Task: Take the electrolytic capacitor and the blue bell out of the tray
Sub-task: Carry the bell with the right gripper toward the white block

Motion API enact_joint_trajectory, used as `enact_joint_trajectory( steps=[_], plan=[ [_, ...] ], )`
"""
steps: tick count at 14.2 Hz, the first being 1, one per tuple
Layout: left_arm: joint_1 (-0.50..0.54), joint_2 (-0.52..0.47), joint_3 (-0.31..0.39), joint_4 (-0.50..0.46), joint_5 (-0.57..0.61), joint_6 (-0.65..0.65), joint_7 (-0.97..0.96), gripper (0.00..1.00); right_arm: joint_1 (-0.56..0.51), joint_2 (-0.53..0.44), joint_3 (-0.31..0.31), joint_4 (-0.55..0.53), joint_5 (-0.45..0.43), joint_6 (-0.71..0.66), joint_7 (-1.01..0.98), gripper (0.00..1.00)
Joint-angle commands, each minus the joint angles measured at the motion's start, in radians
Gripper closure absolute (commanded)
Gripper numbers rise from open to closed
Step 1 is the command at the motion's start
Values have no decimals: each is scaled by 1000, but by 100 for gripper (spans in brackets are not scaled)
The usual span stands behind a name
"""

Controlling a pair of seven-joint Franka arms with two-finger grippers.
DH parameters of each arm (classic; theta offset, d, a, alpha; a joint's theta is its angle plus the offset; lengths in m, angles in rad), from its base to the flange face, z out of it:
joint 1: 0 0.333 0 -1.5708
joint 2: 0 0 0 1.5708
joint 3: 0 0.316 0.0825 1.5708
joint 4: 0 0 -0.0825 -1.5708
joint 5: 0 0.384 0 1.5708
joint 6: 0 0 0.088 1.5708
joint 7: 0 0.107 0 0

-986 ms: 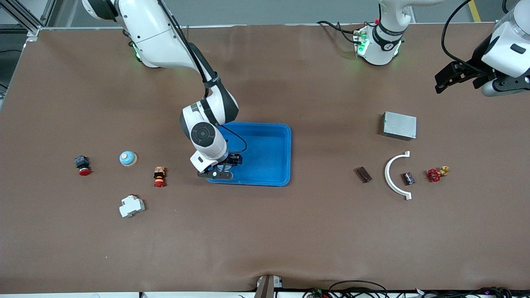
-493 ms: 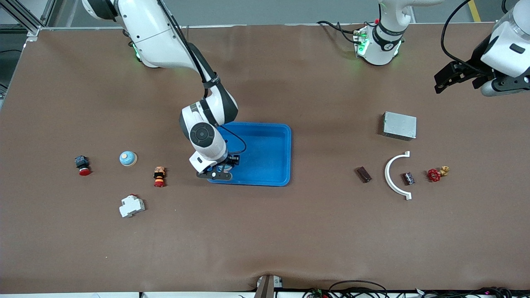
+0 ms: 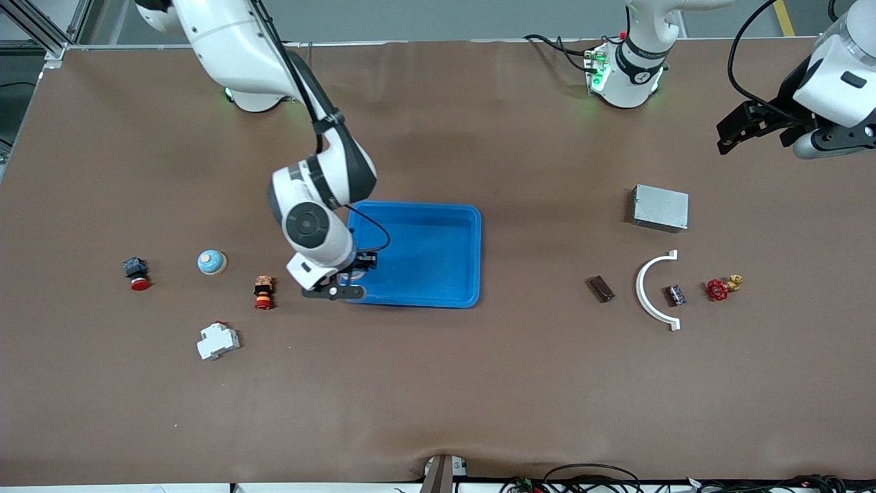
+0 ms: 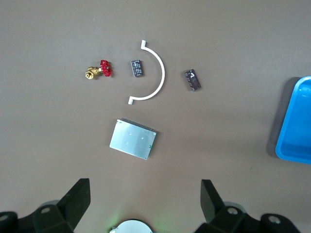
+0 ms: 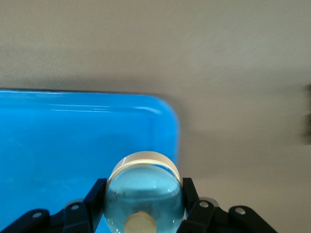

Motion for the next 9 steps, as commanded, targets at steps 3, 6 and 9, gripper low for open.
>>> enact_joint_trajectory(
  steps=[3, 6, 9],
  plan=[
    [0, -20, -3, 3, -20, 4, 12, 0, -20, -51, -165, 65, -36, -122, -390, 91],
    [0, -25, -3, 10, -23, -5, 14, 0, -139, -39, -181, 119, -36, -129, -689, 90],
    [0, -25, -3, 11, -23, -6, 14, 0, -256, -17, -181, 148, -36, -121, -947, 90]
  ],
)
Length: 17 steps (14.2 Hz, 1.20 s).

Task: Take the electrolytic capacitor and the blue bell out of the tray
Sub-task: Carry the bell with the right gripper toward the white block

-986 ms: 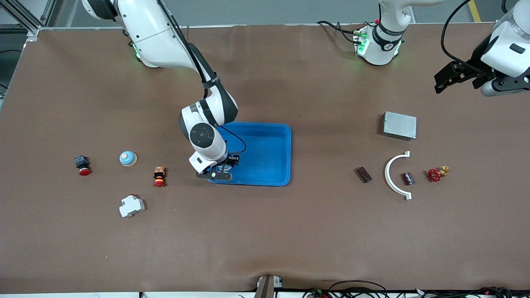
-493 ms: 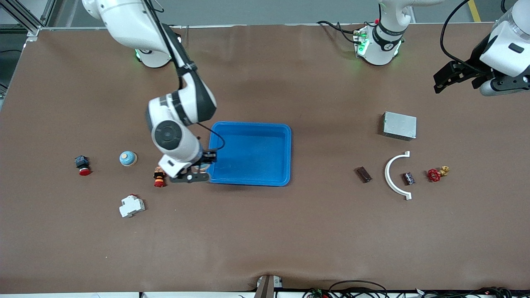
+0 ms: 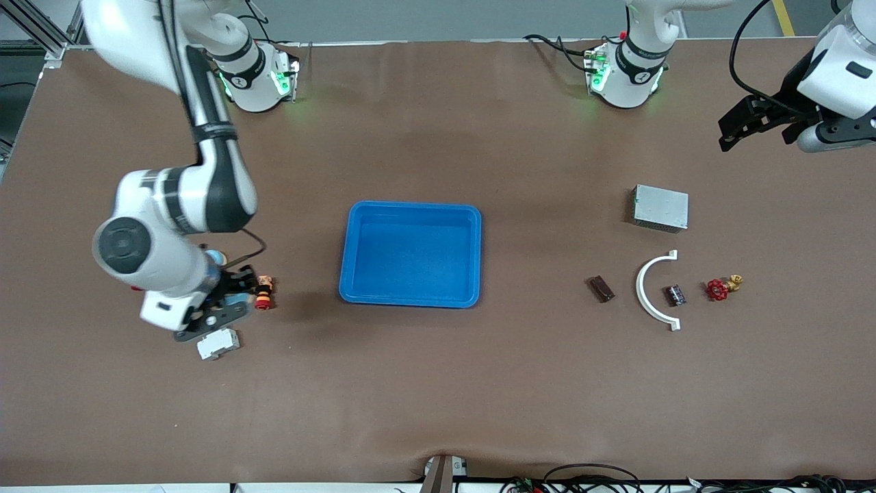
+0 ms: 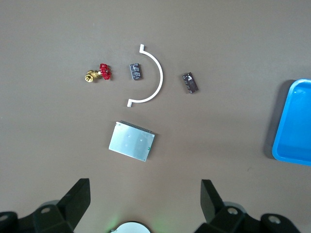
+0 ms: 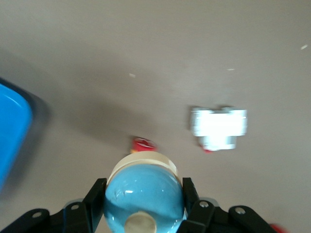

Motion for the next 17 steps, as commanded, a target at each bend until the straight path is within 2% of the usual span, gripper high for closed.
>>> enact_joint_trajectory(
  steps=[1, 7, 11, 17],
  plan=[
    [2, -15, -1, 0, -20, -7, 14, 0, -99, 37, 15, 47, -10, -8, -177, 90],
    [2, -12, -1, 14, -20, -13, 14, 0, -241, 143, 33, 49, 9, 109, -479, 89],
    [2, -9, -1, 14, -20, -13, 14, 0, -316, 182, 107, 44, 19, 148, -524, 88],
    [3, -13, 2, 14, -20, -15, 16, 0, -366, 240, 134, 43, 27, 231, -624, 88]
  ],
)
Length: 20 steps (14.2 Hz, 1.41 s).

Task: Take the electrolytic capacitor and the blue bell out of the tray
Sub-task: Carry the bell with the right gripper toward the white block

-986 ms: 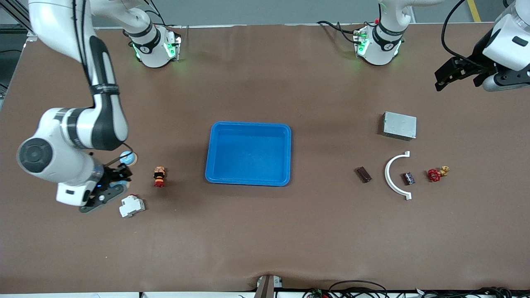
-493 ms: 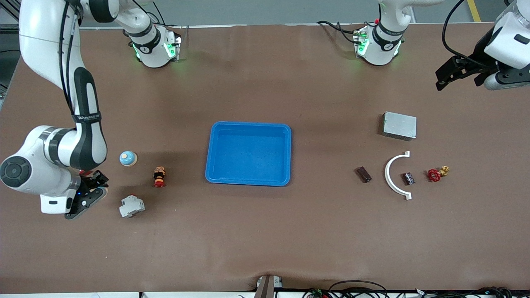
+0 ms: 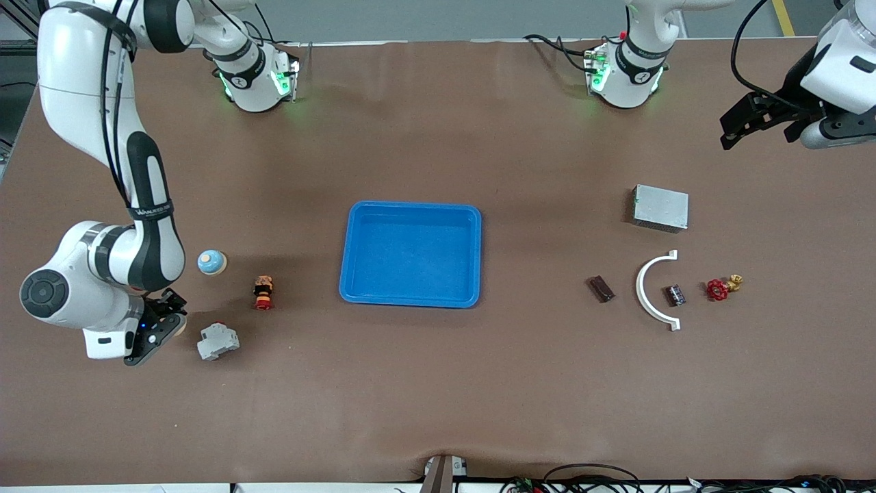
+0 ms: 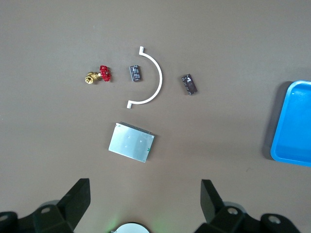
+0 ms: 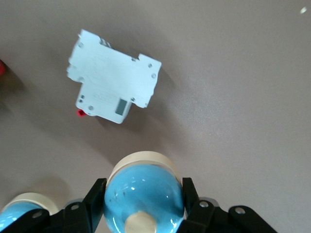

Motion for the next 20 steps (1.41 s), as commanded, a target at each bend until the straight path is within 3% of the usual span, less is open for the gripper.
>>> enact_joint_trajectory(
  steps=[1, 9, 10, 11, 12, 13, 16, 20],
  plan=[
    [3, -14, 4, 4, -20, -13, 16, 0, -49, 36, 30, 25, 19, 10, -66, 88],
    [5, -14, 6, 6, -21, -13, 17, 0, -124, 91, 93, 25, 23, 62, -95, 86],
    [3, -14, 6, 6, -21, -13, 17, 0, -124, 91, 93, 27, 23, 61, -95, 81],
    [5, -14, 6, 8, -21, -13, 17, 0, -123, 91, 93, 29, 23, 61, -94, 64],
    [5, -14, 6, 8, -21, -13, 17, 0, -121, 88, 93, 30, 23, 61, -92, 12],
    [3, -14, 6, 6, -21, -13, 17, 0, -120, 83, 93, 32, 26, 55, -87, 0],
    [3, -16, 6, 8, -21, -13, 17, 0, -115, 30, 95, 41, 40, -35, -86, 0],
    [3, -16, 6, 8, -21, -13, 17, 0, -95, 2, 90, 56, 157, -126, -66, 0]
  ],
)
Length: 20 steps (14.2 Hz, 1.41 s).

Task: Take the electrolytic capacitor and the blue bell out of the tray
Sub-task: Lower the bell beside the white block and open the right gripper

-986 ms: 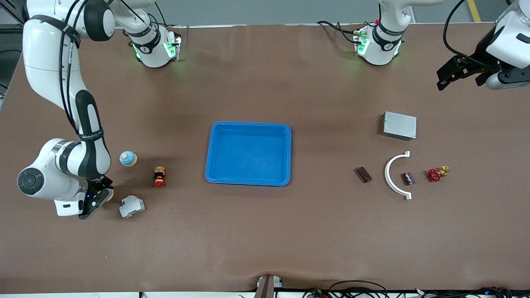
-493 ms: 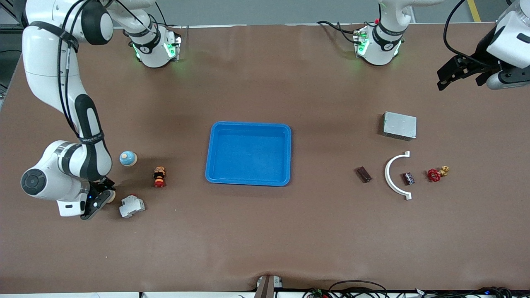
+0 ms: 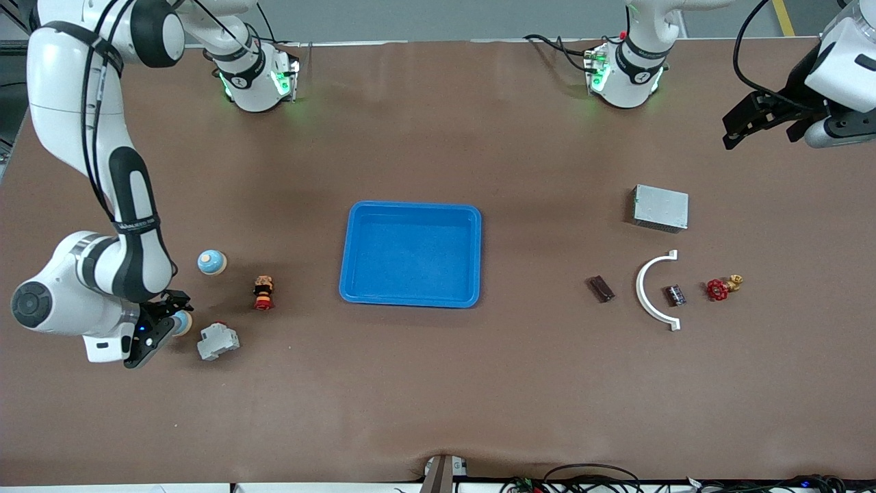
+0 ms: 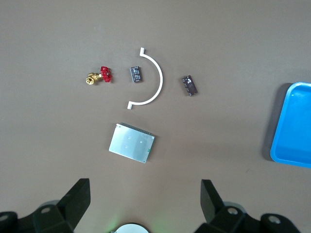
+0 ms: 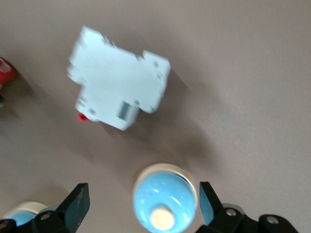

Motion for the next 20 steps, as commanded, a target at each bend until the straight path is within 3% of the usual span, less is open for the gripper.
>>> enact_joint_trajectory(
  steps=[1, 7, 10, 13, 17, 20],
  plan=[
    [3, -16, 2, 3, -21, -15, 17, 0, 19, -45, 8, -15, 47, -58, 53, 0],
    [5, -29, 2, 3, -21, -41, 14, 0, 149, -240, 3, -229, 37, -35, 588, 0],
    [3, -29, -1, 4, -21, -41, 16, 0, 183, -405, 0, -440, 23, 103, 764, 0],
    [-5, -29, -7, 18, -21, -42, 14, 0, 195, -542, 3, -539, -48, 109, 1051, 0],
    [-6, -29, -7, 18, -21, -42, 14, 0, 195, -741, 8, -594, -161, 29, 1120, 0],
    [-8, -28, -8, 20, -21, -47, 14, 0, 195, -870, 9, -608, -163, -21, 1120, 0]
  ],
)
